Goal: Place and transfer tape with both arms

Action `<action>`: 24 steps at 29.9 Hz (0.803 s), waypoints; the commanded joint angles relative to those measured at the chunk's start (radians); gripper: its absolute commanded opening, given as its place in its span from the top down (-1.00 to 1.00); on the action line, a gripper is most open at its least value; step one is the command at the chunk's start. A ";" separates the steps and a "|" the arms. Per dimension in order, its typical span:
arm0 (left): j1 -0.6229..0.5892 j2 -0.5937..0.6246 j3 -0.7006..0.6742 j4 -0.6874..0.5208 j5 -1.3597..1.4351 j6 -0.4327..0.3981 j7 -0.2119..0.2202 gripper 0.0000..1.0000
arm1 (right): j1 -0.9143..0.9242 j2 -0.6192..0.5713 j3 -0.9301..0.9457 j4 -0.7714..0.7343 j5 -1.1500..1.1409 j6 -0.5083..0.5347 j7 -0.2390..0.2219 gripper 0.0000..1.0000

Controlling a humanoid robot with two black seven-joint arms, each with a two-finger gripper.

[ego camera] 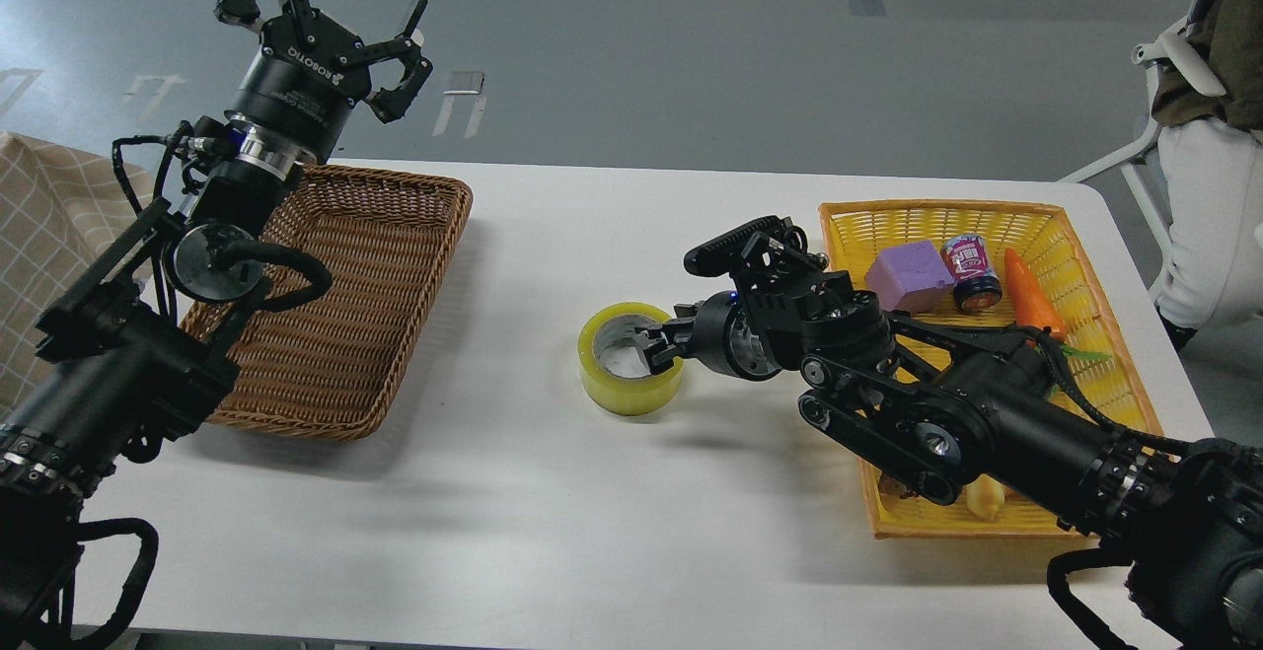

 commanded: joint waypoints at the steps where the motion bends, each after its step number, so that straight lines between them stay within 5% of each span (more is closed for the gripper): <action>1: 0.000 0.001 -0.001 0.000 0.000 0.000 0.000 -0.96 | -0.003 -0.003 0.009 0.000 0.008 0.000 0.003 -0.71; 4: 0.000 0.002 -0.001 0.000 0.000 0.000 0.000 -0.96 | 0.000 -0.003 0.018 0.001 0.018 0.000 0.003 -0.95; 15: 0.003 0.005 0.002 0.000 0.002 0.000 0.000 -0.96 | -0.012 -0.052 0.240 0.056 0.047 0.000 0.003 -0.98; 24: 0.008 0.009 0.002 0.005 0.002 0.000 0.001 -0.96 | -0.066 -0.167 0.466 0.195 0.374 0.000 0.009 -1.00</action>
